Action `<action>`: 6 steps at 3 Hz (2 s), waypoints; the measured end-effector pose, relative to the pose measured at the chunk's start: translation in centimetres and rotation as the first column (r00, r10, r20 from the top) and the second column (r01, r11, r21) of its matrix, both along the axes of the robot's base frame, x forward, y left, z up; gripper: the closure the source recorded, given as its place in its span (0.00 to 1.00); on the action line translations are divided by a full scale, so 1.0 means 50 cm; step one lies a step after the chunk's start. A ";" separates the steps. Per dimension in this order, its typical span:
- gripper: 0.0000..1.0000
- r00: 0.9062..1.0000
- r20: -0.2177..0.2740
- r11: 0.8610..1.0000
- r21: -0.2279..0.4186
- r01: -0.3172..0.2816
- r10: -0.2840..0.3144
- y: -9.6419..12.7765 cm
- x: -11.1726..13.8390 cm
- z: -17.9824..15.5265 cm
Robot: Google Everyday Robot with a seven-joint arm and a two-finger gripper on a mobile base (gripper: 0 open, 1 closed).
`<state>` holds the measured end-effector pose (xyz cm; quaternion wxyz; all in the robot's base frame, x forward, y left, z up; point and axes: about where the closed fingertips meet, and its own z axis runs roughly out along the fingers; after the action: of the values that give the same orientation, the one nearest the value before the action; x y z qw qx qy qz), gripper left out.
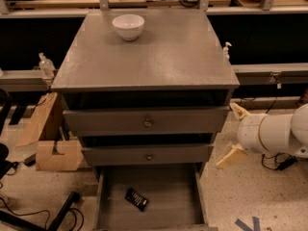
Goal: Pick rxbar chocolate from bottom drawer and place on counter
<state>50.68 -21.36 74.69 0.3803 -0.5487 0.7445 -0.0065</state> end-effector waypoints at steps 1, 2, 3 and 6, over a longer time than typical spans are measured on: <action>0.00 1.000 0.000 1.000 0.000 0.000 0.000 0.000 0.000 0.000; 0.00 0.999 -0.033 0.999 0.026 -0.018 0.019 0.038 -0.020 -0.083; 0.00 0.997 -0.065 0.994 0.104 -0.028 0.035 0.090 -0.055 -0.221; 0.00 0.996 -0.089 0.957 0.290 0.018 0.008 0.175 -0.047 -0.644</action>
Offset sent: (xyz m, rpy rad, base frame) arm -0.0289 0.0520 -0.1209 0.0777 0.0983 0.0475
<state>48.35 -12.60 42.49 0.4232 -0.4848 0.7549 0.1265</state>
